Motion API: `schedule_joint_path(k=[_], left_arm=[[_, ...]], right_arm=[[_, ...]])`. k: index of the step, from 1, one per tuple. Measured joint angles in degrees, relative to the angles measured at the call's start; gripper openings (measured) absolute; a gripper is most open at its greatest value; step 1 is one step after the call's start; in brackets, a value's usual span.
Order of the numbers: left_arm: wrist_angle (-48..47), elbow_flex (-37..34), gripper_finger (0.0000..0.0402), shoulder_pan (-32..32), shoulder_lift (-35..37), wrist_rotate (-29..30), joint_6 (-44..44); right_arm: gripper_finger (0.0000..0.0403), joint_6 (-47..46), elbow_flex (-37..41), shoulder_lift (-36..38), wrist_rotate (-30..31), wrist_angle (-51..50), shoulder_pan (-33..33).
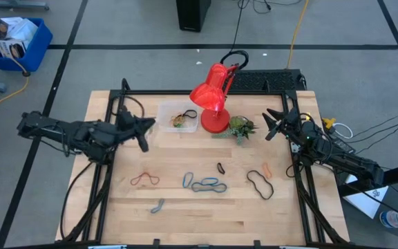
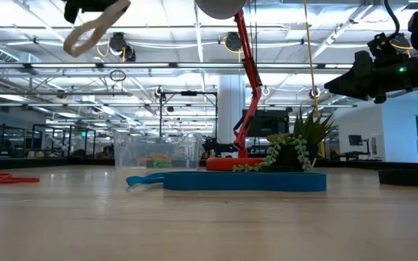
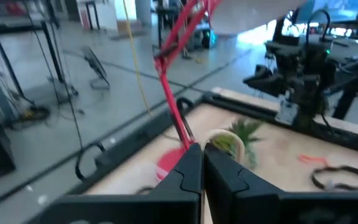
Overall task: Pick and place rubber bands into bin
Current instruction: Put the brown rubber band into the transparent bin
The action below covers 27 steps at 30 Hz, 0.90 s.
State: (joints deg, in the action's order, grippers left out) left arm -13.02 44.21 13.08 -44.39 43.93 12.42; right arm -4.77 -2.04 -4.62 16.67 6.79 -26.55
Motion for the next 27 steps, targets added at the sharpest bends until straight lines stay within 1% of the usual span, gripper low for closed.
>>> schedule_joint_path(k=[4,6,8,11,15,17,20,22,27], left_arm=[[5.20,0.00,0.0005,-2.07,-0.88,3.20,-7.32],[8.13,0.00,0.0005,-4.78,-1.97,4.66,-9.81],[9.68,0.00,0.0004,-8.21,-3.15,4.09,-11.35],[10.04,0.00,0.0005,-14.31,-5.27,-0.77,-11.37],[10.10,0.00,0.0004,-22.69,-8.99,-11.03,-9.19],[9.98,0.00,0.0005,-26.69,-11.31,-14.96,-8.23],[9.71,0.00,0.0004,-31.34,-15.39,-18.79,-6.50],[9.86,0.00,0.0004,-33.62,-18.46,-20.23,-6.17],[10.17,0.00,0.0005,-37.33,-26.24,-23.92,-4.54]], right_arm=[[0.0141,0.83,0.02,0.00,0.00,-0.01,0.00],[0.0141,0.92,0.02,0.00,0.00,-0.02,0.00],[0.0141,0.96,0.01,0.00,0.01,0.00,0.00],[0.0141,0.96,0.02,0.00,0.00,-0.01,0.00],[0.0141,0.96,0.02,0.00,0.02,-0.03,0.00],[0.0141,0.98,0.02,0.00,0.02,-0.01,0.00],[0.0141,0.98,0.02,0.00,0.02,-0.03,0.00],[0.0141,1.00,0.00,0.00,0.02,-0.05,0.00],[0.0141,1.20,0.00,0.00,0.02,-0.20,0.00]])
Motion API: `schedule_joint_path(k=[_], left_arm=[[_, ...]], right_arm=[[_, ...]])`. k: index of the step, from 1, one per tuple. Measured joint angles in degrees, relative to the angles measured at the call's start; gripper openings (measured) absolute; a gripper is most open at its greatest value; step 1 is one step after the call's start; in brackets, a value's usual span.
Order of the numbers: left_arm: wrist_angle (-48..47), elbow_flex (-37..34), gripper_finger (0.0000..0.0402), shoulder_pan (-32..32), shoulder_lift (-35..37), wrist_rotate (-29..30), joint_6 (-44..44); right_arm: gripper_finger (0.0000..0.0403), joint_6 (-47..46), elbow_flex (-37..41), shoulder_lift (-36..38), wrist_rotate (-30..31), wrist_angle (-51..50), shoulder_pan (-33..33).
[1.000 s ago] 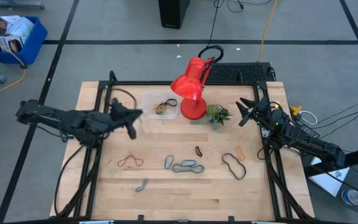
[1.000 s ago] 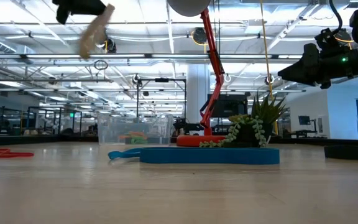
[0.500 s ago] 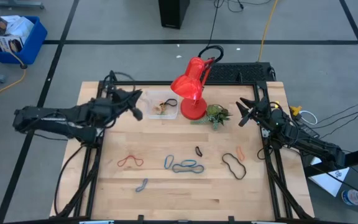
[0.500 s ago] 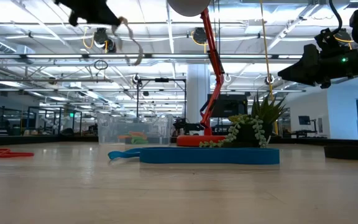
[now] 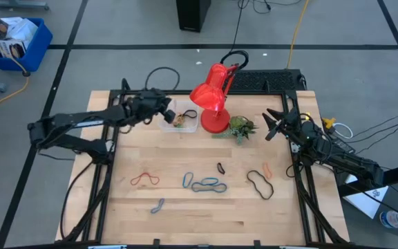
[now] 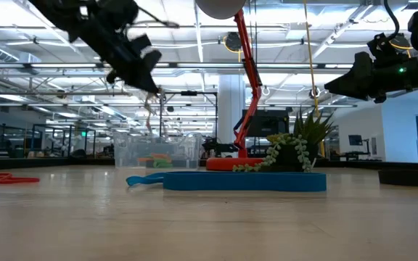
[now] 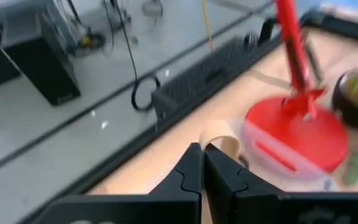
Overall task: Pick and place rubber bands into bin
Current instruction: Put the brown rubber band into the transparent bin
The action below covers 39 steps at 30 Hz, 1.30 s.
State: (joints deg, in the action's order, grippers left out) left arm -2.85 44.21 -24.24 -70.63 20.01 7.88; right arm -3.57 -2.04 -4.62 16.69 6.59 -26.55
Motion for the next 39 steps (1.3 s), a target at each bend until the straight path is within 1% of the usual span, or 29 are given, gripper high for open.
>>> schedule_joint_path(k=[8,12,15,18,22,29,36,39], left_arm=[[0.04,0.00,0.0010,-1.96,-11.43,-0.52,2.83],[0.19,0.00,0.0005,-1.91,-16.04,-0.64,3.20],[0.21,0.00,0.0014,-1.93,-18.62,-0.91,4.44],[0.19,0.00,0.0013,-1.93,-20.65,-3.82,4.94],[0.35,0.04,0.0006,-1.88,-22.30,-6.06,5.21],[2.03,0.04,0.0040,-1.84,-22.82,-6.65,5.98],[3.72,0.04,0.0039,-1.78,-22.82,-6.58,6.18],[4.61,0.04,0.0045,-1.78,-22.82,-6.31,6.31]], right_arm=[[0.0141,1.29,0.02,-0.01,0.00,0.00,0.00],[0.0141,1.29,0.01,0.00,0.00,0.00,0.00],[0.0141,1.29,0.00,0.00,0.00,-0.02,0.00],[0.0141,1.29,0.02,0.00,0.00,-0.02,0.00],[0.0141,1.29,0.00,0.00,0.00,-0.02,0.00],[0.0141,1.29,0.00,-0.07,0.00,-0.09,0.00],[0.0141,1.29,0.00,-0.09,0.00,-0.11,0.00],[0.0141,1.28,0.01,-0.09,0.00,-0.10,0.00]])
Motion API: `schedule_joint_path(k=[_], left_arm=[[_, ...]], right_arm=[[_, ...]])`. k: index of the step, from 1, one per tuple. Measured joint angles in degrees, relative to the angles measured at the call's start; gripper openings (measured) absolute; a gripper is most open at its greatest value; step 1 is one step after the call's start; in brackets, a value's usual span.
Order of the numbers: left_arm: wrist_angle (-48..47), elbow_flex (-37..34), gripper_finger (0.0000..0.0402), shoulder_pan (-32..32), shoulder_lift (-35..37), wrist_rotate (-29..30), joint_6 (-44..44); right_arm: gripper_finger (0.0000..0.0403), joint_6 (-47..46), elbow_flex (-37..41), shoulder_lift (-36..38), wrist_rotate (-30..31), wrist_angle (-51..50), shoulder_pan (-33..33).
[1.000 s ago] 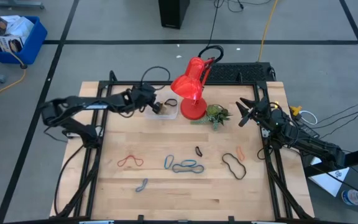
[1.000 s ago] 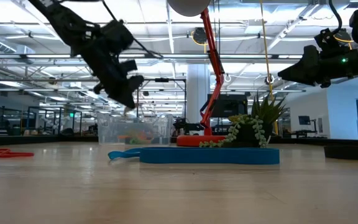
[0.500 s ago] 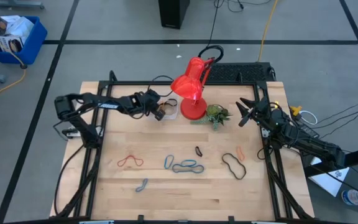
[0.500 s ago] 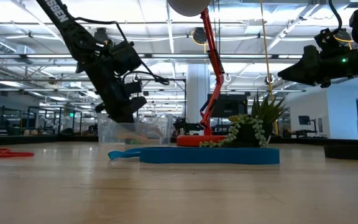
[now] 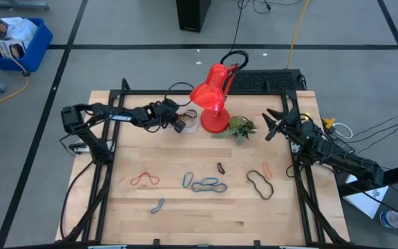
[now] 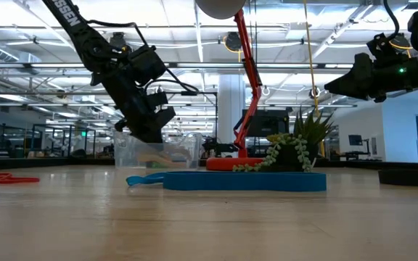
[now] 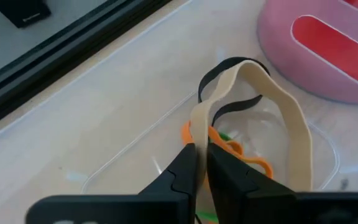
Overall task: Pick and place rubber bands into bin
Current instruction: Put the brown rubber band into the transparent bin, then put the blue rubber band into the transparent bin
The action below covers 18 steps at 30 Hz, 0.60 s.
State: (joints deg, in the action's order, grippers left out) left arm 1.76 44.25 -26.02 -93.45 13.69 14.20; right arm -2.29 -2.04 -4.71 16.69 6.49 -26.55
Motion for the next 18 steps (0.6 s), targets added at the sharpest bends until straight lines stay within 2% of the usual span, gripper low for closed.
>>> schedule_joint_path(k=[5,11,14,18], left_arm=[[0.03,0.00,0.0086,0.02,0.00,-0.49,-0.41],[-0.02,-0.02,0.0183,0.66,0.45,-1.10,-2.50],[-0.02,-0.02,0.0218,1.00,2.41,-1.22,-4.31],[-0.08,-0.02,0.0246,1.82,7.48,-1.25,-5.98]], right_arm=[[0.0141,-0.02,-0.01,0.00,0.00,-0.01,0.00],[0.0141,0.00,0.01,0.00,0.00,-0.01,0.00],[0.0141,-0.02,-0.01,0.00,0.00,0.00,0.00],[0.0141,-0.02,0.02,0.00,0.00,0.01,0.00]])
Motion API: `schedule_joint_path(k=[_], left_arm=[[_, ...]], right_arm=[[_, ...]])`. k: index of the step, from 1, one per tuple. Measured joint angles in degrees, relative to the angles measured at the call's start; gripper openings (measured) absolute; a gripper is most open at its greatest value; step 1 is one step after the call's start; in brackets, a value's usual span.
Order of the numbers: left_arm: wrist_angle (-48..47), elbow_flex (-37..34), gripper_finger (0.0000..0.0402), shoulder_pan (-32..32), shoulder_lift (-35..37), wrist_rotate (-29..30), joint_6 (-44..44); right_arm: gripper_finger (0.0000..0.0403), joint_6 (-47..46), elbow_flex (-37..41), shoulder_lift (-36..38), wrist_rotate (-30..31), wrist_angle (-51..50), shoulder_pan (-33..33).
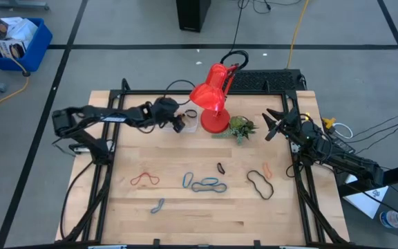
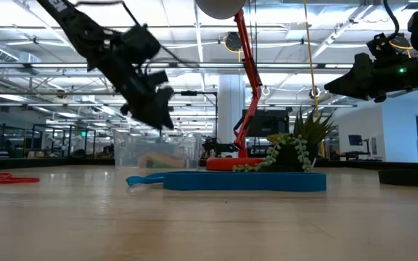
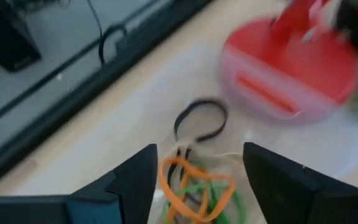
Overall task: Pick and place rubber bands into bin
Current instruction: Put the blue rubber band into the transparent bin
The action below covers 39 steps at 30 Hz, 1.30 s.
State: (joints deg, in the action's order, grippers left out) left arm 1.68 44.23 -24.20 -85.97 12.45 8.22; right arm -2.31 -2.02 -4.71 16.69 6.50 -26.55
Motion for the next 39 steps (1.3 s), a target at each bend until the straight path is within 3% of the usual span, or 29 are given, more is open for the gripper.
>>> schedule_joint_path(k=[6,14,18,25,32,39], left_arm=[[-0.07,0.00,0.0260,1.95,10.47,-2.01,-0.06],[-0.19,0.00,0.0251,5.95,21.38,-16.33,-0.30],[-1.94,0.02,0.0246,10.61,22.34,-18.36,0.95],[-15.38,-0.11,0.0226,21.92,19.22,-5.36,5.10],[-12.70,0.00,0.0207,32.03,10.53,-2.70,9.18],[-7.06,0.00,0.0194,36.27,-0.02,-0.54,13.84]], right_arm=[[0.0141,0.00,-0.01,0.00,0.00,0.01,0.00],[0.0141,0.00,-0.02,0.00,-0.02,0.00,0.00],[0.0141,0.00,-0.02,0.00,-0.02,0.00,0.00],[0.0141,-0.02,-0.02,0.00,-0.02,-0.02,0.00],[0.0141,-0.22,-0.01,-0.24,-0.02,-0.08,0.00],[0.0141,-0.22,-0.02,-0.50,-0.02,-0.13,0.00]])
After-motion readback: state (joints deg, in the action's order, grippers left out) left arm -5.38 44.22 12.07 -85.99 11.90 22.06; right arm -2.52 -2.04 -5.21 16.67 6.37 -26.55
